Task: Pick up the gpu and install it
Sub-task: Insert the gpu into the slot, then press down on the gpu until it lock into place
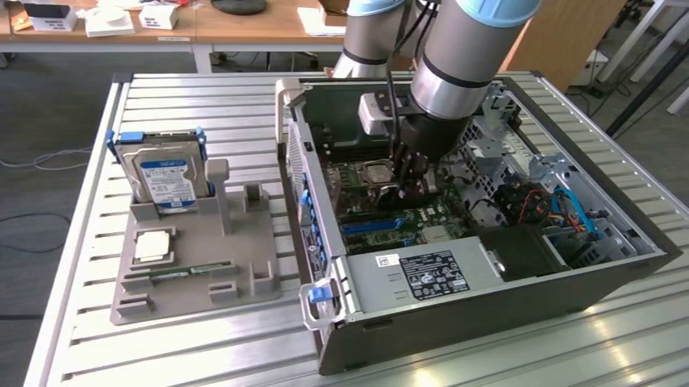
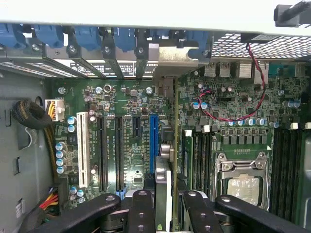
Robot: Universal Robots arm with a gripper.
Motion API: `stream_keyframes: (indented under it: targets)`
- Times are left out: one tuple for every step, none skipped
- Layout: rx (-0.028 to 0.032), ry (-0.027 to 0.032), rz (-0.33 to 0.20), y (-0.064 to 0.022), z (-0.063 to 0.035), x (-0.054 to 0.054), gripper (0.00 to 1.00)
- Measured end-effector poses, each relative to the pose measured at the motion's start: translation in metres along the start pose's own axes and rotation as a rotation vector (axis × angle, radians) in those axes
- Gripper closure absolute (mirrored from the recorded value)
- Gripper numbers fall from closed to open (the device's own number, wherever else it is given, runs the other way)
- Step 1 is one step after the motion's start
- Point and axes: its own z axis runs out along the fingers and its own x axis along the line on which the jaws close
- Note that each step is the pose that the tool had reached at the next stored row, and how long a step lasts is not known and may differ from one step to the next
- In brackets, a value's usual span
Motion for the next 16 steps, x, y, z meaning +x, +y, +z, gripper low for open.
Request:
stream_keyframes:
  targets:
    - [0.0000, 0.0000, 0.000, 0.0000, 0.0000, 0.0000, 0.73]
    - [0.0000, 0.0000, 0.000, 0.0000, 0.0000, 0.0000, 0.73]
    - [0.0000, 0.0000, 0.000, 0.0000, 0.0000, 0.0000, 0.73]
    - [0.0000, -0.0001, 0.000, 0.0000, 0.0000, 0.0000, 0.73]
    - [0.0000, 0.0000, 0.000, 0.0000, 0.0000, 0.0000, 0.73]
    - [0.0000, -0.0001, 0.000, 0.0000, 0.0000, 0.0000, 0.73]
    - [0.0000, 0.0000, 0.000, 0.0000, 0.0000, 0.0000, 0.73]
    - [0.0000, -0.0001, 0.000, 0.0000, 0.0000, 0.0000, 0.73]
    - [0.0000, -0.0001, 0.000, 0.0000, 0.0000, 0.0000, 0.73]
    - [0.0000, 0.0000, 0.000, 0.0000, 0.0000, 0.0000, 0.73]
    - [0.0000, -0.0001, 0.000, 0.0000, 0.0000, 0.0000, 0.73]
    - [0.0000, -0.0001, 0.000, 0.0000, 0.0000, 0.0000, 0.73]
    - [0.0000, 0.0000, 0.000, 0.0000, 0.0000, 0.0000, 0.73]
    - [0.0000, 0.0000, 0.000, 0.0000, 0.0000, 0.0000, 0.73]
    - [0.0000, -0.0001, 0.000, 0.0000, 0.0000, 0.0000, 0.73]
    - [0.0000, -0.0001, 0.000, 0.0000, 0.0000, 0.0000, 0.73]
